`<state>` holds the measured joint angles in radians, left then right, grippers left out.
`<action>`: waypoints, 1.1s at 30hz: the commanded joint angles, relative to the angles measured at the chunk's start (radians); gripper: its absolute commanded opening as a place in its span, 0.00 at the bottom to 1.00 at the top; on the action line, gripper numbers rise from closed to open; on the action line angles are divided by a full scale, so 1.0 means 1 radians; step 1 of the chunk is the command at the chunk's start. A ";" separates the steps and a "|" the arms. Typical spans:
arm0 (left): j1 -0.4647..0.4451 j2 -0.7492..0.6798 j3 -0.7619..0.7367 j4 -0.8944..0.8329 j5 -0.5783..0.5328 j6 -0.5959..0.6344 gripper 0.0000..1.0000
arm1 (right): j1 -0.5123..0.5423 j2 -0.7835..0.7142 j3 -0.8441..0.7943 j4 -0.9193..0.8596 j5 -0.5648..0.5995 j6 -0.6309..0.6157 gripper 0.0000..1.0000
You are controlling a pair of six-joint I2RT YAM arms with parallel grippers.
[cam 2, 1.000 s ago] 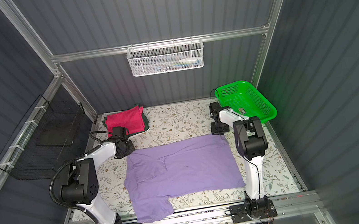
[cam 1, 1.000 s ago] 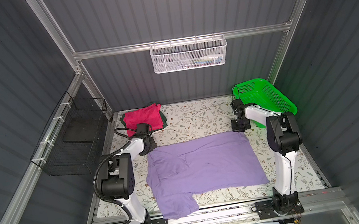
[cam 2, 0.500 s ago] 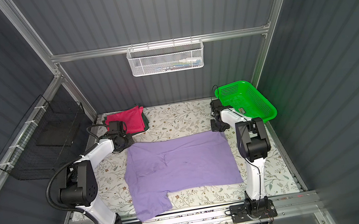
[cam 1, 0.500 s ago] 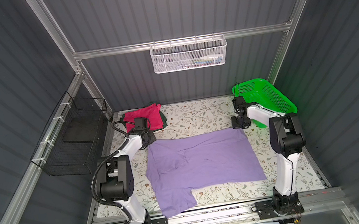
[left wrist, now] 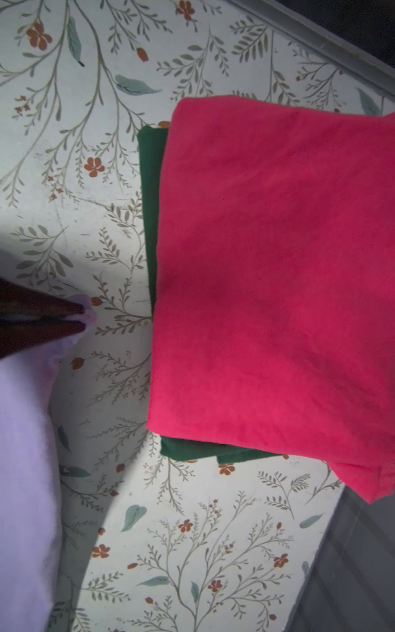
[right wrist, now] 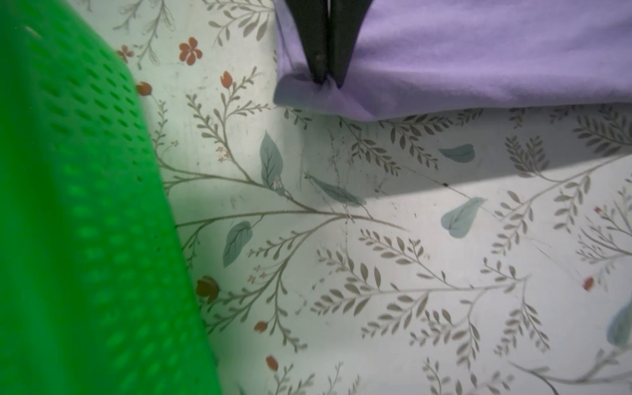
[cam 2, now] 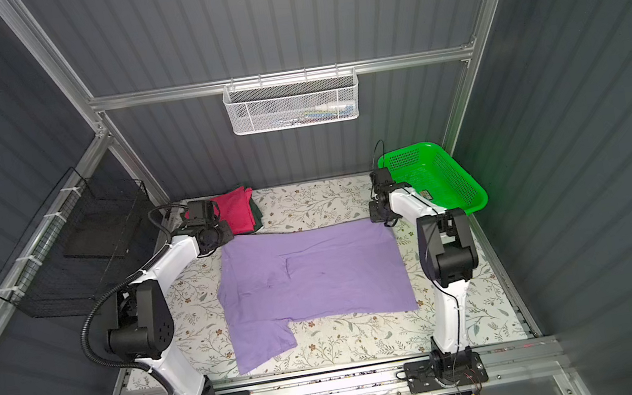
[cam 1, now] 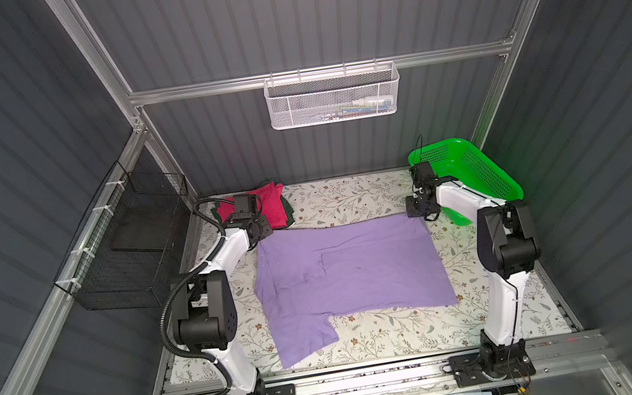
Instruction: Fold and stack the t-shirts
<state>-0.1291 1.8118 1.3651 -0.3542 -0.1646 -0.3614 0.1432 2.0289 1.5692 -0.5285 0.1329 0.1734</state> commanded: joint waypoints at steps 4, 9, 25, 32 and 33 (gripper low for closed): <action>0.008 0.075 0.115 0.020 -0.041 0.006 0.00 | -0.011 0.031 0.118 0.017 0.028 -0.016 0.00; 0.009 0.175 0.201 0.014 -0.043 0.008 0.15 | -0.014 0.140 0.263 -0.044 0.020 -0.017 0.17; -0.031 -0.299 -0.404 -0.037 0.076 -0.129 0.49 | 0.040 -0.441 -0.471 -0.089 -0.068 0.214 0.78; -0.215 -0.584 -0.685 -0.305 0.072 -0.382 0.45 | 0.052 -0.605 -0.691 -0.190 -0.024 0.316 0.78; -0.235 -0.602 -0.706 -0.312 0.087 -0.408 0.44 | 0.052 -0.614 -0.698 -0.208 -0.031 0.326 0.78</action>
<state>-0.3405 1.2758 0.7086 -0.5400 -0.1173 -0.6228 0.1928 1.4586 0.8871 -0.6659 0.0834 0.4294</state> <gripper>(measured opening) 0.448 0.780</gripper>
